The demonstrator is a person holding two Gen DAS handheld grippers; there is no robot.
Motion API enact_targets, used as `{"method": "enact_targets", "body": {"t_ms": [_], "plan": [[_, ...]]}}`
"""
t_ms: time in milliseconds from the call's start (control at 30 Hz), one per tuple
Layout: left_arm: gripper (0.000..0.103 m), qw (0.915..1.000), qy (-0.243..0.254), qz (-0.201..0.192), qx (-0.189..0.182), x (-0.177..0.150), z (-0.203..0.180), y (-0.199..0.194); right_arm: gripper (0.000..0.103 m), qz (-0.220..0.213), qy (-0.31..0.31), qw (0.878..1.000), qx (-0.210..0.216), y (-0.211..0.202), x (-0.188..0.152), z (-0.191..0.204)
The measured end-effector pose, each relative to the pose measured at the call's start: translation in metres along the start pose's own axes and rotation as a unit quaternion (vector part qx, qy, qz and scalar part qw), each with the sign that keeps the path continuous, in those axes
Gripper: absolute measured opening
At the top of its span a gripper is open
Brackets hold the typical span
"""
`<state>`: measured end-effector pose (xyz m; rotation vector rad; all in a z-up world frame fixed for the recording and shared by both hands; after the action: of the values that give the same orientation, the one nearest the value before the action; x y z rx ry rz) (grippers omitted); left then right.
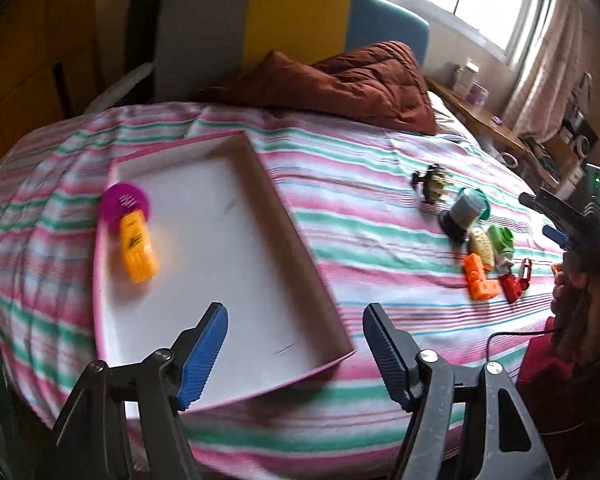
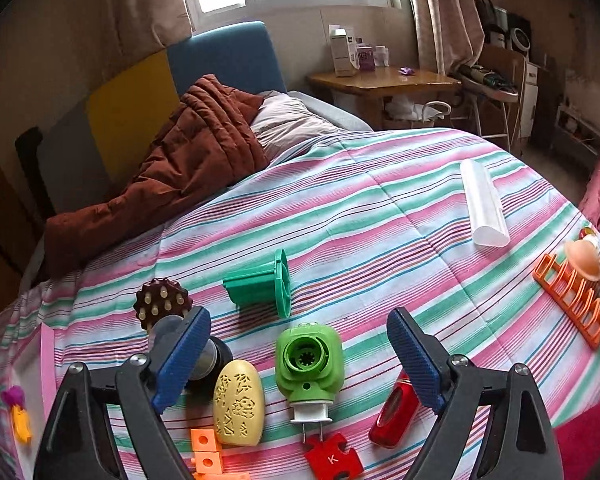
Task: Organize rigid objects
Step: 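Move both tools back toward the remaining toys, then grasp the brown spiky ball with the left gripper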
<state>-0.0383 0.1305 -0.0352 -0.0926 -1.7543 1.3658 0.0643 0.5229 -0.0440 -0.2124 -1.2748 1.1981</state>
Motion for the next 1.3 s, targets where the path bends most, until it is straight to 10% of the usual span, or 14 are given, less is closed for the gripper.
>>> {"method": "enact_targets", "body": {"t_ms": [733,1300], "plan": [[0.067,0.9852,0.061,0.007,-0.16,0.159,-0.095,0.126,0.093,0.033,0.041,0.998,0.039,-0.001,0.006,-0.006],[0.06,0.9794,0.09,0.049,-0.174,0.204,-0.142,0.224,0.094,0.058,0.045,0.996,0.046,0.012,0.006,-0.003]]}}
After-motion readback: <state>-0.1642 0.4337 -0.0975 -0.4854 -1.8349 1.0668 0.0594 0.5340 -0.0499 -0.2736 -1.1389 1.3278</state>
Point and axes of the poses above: each gripper's, at about its wrist camera, not at the fingertips, and y roughly the way its jaws point, z to its left, x to its top, the point moved 1 cm from there along y, roughly the way its jaws point, and after that the axes turned 15 degrees about y, right-handed, at the moved point
